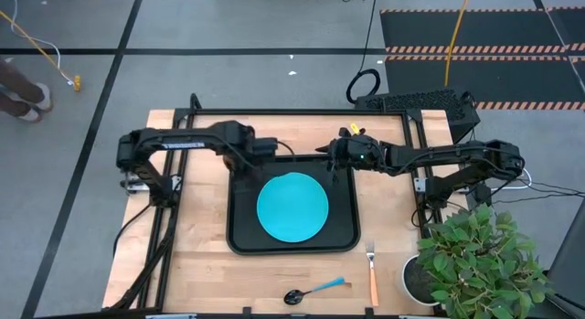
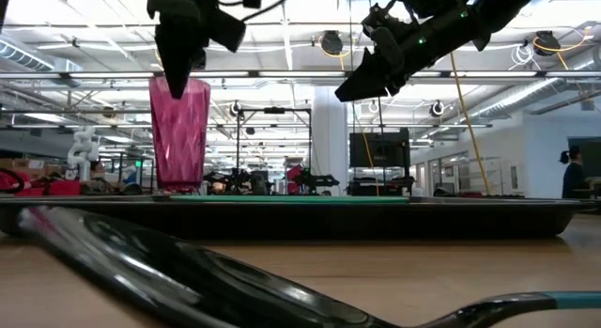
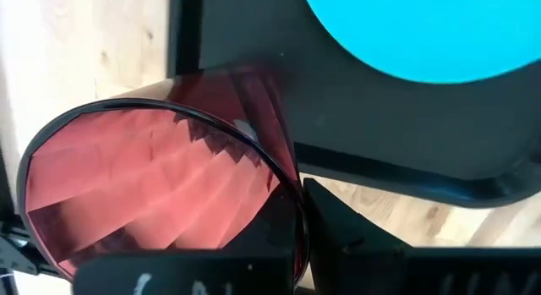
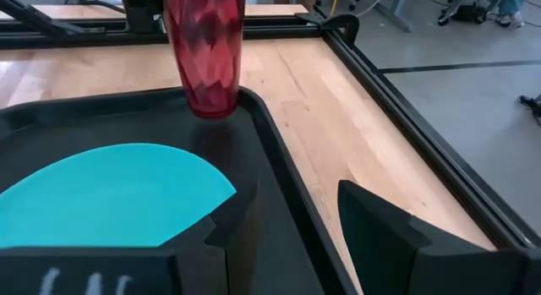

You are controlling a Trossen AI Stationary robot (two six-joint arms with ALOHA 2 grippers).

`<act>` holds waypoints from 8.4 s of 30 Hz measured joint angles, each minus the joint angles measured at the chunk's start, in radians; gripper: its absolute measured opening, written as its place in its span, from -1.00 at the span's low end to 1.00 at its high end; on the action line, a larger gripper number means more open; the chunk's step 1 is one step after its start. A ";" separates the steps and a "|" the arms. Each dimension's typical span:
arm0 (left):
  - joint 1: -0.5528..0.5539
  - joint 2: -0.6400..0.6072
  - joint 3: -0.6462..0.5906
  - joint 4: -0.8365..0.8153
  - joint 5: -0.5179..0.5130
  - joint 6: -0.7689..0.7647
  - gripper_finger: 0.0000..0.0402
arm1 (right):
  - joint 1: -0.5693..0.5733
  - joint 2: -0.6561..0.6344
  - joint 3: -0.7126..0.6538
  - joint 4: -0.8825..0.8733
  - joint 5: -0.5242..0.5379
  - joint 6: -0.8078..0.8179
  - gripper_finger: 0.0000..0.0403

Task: Pick and place plate/cup/fork/spoon on tray
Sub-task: Put the red cup on the black food tray, then adjust the tray, then adjust the blue plate

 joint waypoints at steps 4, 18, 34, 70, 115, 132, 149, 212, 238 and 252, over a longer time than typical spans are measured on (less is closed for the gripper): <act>0.002 0.041 0.000 0.007 -0.002 0.037 -0.93 | 0.000 0.000 0.000 0.000 0.000 -0.005 -0.25; 0.004 0.068 0.000 0.053 -0.018 0.049 -0.77 | 0.000 0.000 0.000 -0.011 0.000 -0.004 -0.25; 0.003 0.040 -0.001 0.017 -0.072 0.024 -0.37 | 0.000 0.000 0.000 -0.027 0.000 0.008 -0.25; -0.316 0.027 0.148 -0.049 -0.092 -0.263 -0.20 | 0.000 -0.027 0.000 -0.117 0.027 0.009 -0.25; -0.857 0.036 -0.410 0.763 -0.168 -0.570 -0.20 | 0.089 -0.130 -0.001 -0.194 0.074 0.187 -0.25; -0.813 0.036 -0.559 1.024 -0.007 -0.469 -0.20 | 0.090 -0.132 -0.001 -0.195 0.075 0.172 -0.25; -0.771 0.035 -0.602 1.027 0.015 -0.457 -0.20 | 0.090 -0.132 -0.001 -0.195 0.075 0.171 -0.25; -0.581 -0.488 -0.890 1.989 -0.673 0.309 -0.20 | 0.197 0.437 0.330 -0.807 0.203 0.412 -0.25; -0.620 -0.488 -0.890 1.966 -0.673 0.318 -0.20 | 0.225 0.369 0.321 -0.853 0.230 0.503 -0.25; -0.627 -0.488 -0.890 1.963 -0.673 0.313 -0.20 | 0.250 0.378 0.238 -0.700 0.168 0.548 -0.25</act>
